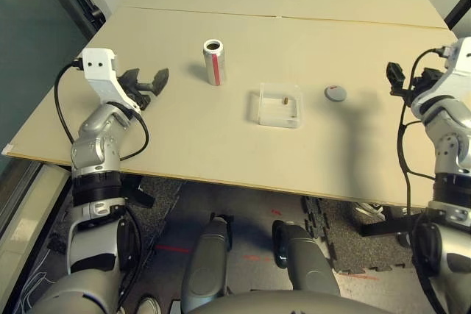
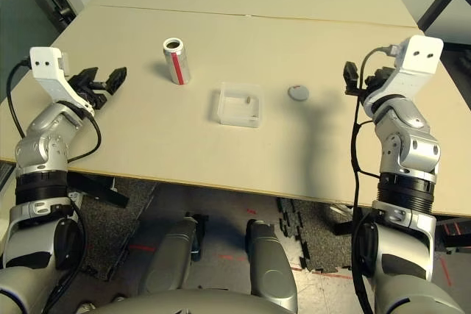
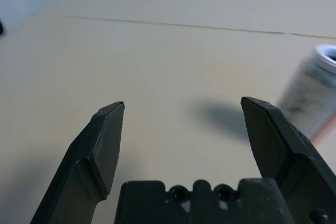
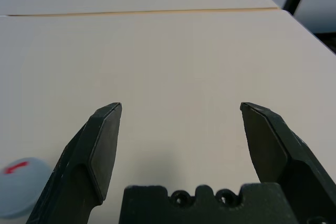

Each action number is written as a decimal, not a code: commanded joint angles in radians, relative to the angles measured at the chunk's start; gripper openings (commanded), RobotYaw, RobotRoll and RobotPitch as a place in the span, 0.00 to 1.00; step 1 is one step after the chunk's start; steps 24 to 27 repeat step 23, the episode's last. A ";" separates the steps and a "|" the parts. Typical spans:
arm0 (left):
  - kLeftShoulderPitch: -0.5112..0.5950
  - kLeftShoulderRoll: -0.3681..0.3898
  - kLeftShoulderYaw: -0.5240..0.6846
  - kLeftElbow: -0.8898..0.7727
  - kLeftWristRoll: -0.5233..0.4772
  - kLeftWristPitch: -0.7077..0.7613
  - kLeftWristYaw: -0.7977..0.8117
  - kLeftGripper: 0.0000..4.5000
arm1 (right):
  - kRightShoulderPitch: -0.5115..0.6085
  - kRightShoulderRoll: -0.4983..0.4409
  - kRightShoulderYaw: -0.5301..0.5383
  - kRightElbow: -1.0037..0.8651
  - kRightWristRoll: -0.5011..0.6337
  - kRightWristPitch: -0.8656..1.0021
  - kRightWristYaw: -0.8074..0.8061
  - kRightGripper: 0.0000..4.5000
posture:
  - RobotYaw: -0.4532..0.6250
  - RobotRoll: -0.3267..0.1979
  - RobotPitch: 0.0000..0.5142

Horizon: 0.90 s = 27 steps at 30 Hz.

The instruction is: Pour the medicine from the bottle into the box.

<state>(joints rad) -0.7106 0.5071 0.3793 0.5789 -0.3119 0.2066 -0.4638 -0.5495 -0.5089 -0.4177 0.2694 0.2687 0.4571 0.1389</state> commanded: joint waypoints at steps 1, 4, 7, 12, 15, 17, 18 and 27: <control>-0.056 0.033 -0.006 0.164 0.022 -0.090 -0.029 0.99 | 0.000 -0.012 -0.007 0.019 -0.017 0.005 -0.032 1.00 | 0.53 0.62 0.48; -0.110 0.055 -0.014 0.282 0.030 -0.138 -0.047 0.99 | 0.008 -0.005 -0.016 0.009 -0.019 0.035 -0.071 1.00 | 0.51 0.62 0.51; -0.148 0.074 -0.023 0.385 0.043 -0.172 -0.066 0.99 | 0.019 0.000 -0.015 -0.008 -0.032 0.063 -0.114 1.00 | 0.50 0.62 0.52; -0.161 0.086 -0.029 0.468 0.052 -0.195 -0.101 0.99 | 0.056 0.002 -0.015 -0.064 -0.037 0.142 -0.157 1.00 | 0.51 0.62 0.55; -0.156 0.084 -0.032 0.476 0.051 -0.195 -0.109 0.99 | 0.089 0.008 -0.028 -0.117 -0.030 0.186 -0.172 1.00 | 0.50 0.62 0.56; -0.148 0.078 -0.035 0.474 0.050 -0.191 -0.108 0.99 | 0.106 0.010 -0.034 -0.161 -0.027 0.217 -0.179 1.00 | 0.49 0.62 0.58; -0.144 0.074 -0.038 0.476 0.052 -0.191 -0.108 0.99 | 0.112 0.012 -0.038 -0.183 -0.025 0.236 -0.185 1.00 | 0.49 0.62 0.59; -0.150 0.058 -0.058 0.484 0.059 -0.189 -0.125 0.99 | 0.114 0.027 -0.040 -0.237 -0.017 0.294 -0.187 1.00 | 0.47 0.62 0.61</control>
